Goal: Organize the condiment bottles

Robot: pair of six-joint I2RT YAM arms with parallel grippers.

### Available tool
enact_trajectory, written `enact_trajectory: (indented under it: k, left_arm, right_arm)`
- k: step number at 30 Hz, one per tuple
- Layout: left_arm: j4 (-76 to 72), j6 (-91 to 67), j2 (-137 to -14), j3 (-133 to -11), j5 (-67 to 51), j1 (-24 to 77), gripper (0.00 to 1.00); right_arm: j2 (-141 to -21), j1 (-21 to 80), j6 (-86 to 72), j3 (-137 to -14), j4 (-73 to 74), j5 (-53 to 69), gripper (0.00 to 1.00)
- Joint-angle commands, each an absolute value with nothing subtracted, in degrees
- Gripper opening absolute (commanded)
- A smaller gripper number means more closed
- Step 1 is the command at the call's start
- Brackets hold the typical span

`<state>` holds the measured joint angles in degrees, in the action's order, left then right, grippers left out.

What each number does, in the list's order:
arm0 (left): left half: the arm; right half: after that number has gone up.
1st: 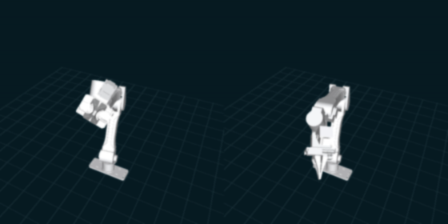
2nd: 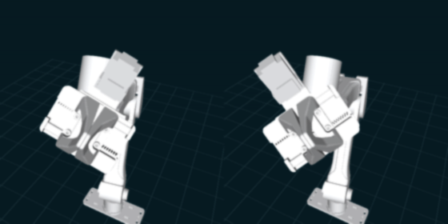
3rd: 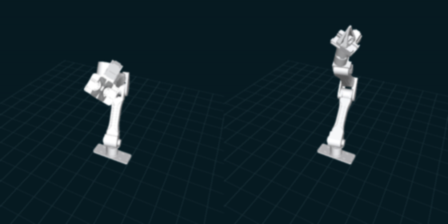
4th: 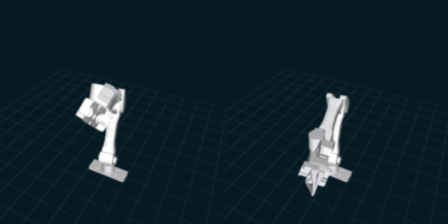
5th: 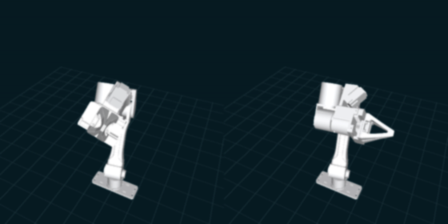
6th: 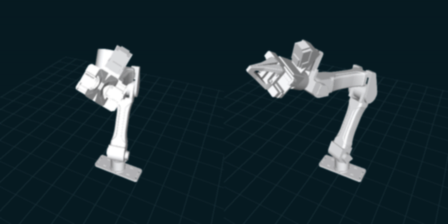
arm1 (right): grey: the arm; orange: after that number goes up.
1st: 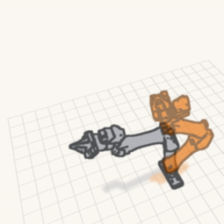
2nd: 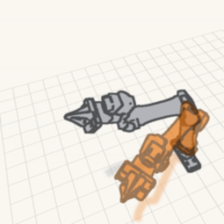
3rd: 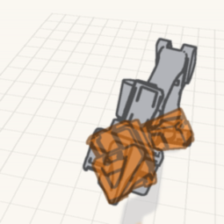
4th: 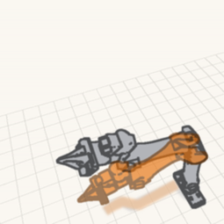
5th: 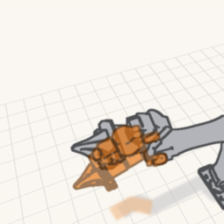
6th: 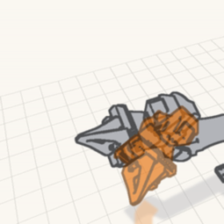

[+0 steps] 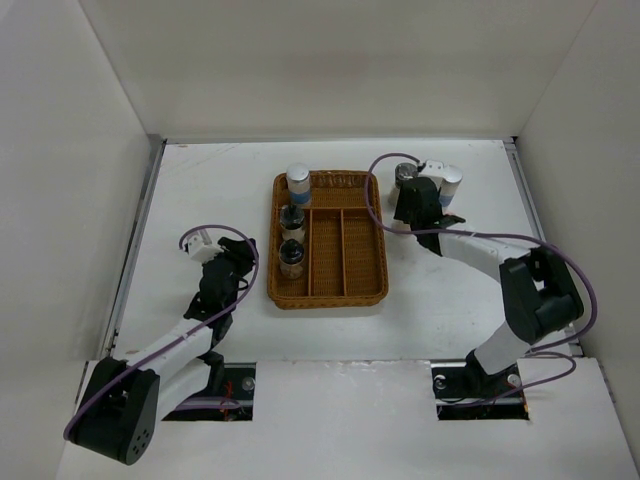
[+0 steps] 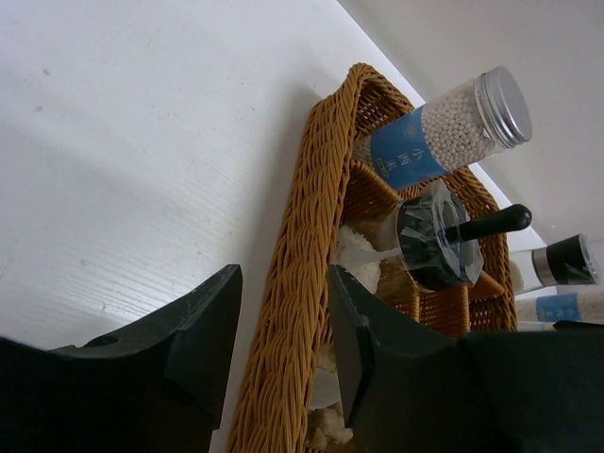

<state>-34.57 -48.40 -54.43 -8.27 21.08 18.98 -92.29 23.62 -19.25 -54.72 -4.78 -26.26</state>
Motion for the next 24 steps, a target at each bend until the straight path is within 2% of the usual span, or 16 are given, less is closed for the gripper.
enact_trajectory:
  k: [1,3,10,17,24]
  left_arm:
    - [-38.1,-49.0,-53.8,-7.8,20.3,18.5,0.40]
    - [-38.1,-48.7,-53.7,-7.8,20.8,18.7,0.40]
    - [-38.1,-48.7,-54.1,-8.0,20.8,18.9,0.40]
    - [-38.1,-48.0,-53.1,-7.7,21.2,18.1,0.41]
    - [-38.1,-48.2,-53.3,-7.8,20.8,18.0,0.41]
  right_arm:
    - [-90.8,23.4,-20.1,-57.0,-6.4,-28.0,0.47]
    - [-87.7,24.8,-19.3,-55.9,-8.3,-30.0,0.43]
    - [-80.2,33.3,-16.3,-56.7,-10.8,-31.6,0.42]
    - [-88.0,42.6,-16.6,-64.1,-12.1,-27.3,0.42]
    - [-95.8,47.2,-16.3,-70.3,-12.6,-25.2,0.42]
